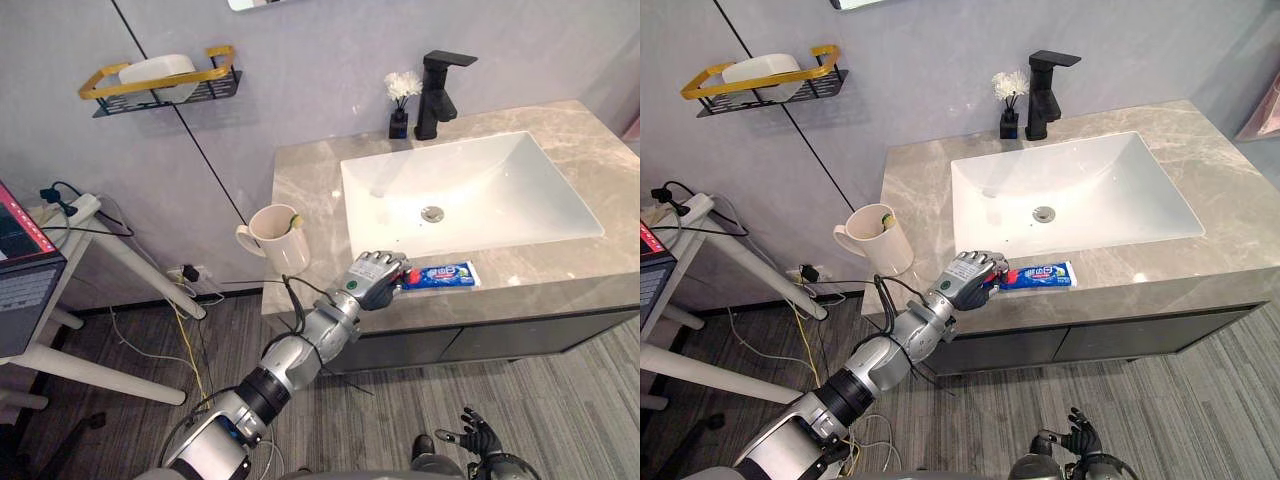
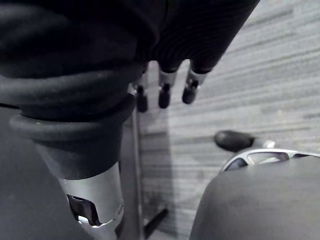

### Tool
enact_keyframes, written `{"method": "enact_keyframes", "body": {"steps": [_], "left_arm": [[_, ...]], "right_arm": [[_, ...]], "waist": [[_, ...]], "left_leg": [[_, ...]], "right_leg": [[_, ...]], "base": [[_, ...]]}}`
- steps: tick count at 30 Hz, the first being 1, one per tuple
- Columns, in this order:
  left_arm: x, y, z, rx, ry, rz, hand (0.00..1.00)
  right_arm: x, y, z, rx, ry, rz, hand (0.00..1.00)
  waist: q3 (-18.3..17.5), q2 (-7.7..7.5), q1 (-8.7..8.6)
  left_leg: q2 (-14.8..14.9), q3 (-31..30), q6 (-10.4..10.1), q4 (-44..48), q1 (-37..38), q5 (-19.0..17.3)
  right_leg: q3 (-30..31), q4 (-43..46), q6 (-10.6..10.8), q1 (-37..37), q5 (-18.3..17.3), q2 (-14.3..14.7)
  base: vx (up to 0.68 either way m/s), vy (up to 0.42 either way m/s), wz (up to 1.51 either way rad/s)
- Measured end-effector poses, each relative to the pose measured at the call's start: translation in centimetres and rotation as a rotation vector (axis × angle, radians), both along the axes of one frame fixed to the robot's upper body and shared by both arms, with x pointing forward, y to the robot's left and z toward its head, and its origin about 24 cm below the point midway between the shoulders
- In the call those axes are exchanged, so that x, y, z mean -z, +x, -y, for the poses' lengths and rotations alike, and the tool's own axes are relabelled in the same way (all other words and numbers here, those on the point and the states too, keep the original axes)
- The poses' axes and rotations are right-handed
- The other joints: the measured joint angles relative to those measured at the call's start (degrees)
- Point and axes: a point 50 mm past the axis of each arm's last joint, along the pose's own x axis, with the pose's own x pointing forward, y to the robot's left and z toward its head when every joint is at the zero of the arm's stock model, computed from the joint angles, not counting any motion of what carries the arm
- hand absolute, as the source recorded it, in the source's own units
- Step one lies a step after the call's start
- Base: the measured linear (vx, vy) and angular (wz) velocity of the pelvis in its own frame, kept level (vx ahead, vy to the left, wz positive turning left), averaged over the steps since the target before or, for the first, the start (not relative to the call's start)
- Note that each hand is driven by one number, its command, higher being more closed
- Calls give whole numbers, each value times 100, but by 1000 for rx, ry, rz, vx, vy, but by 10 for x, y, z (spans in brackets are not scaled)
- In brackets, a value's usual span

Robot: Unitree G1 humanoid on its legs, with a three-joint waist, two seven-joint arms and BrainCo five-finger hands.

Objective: Organize washtable

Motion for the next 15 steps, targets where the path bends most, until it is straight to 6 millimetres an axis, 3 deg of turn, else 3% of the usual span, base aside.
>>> {"method": "enact_keyframes", "body": {"steps": [15], "left_arm": [[-6,2,-6,-61,-53,45,100]], "right_arm": [[-7,2,1,37,-7,68,0]], "waist": [[58,59,-78]], "left_leg": [[30,14,-5,-5,7,-3]], "right_leg": [[4,0,6,2,-8,31]], "base": [[0,0,0]]}}
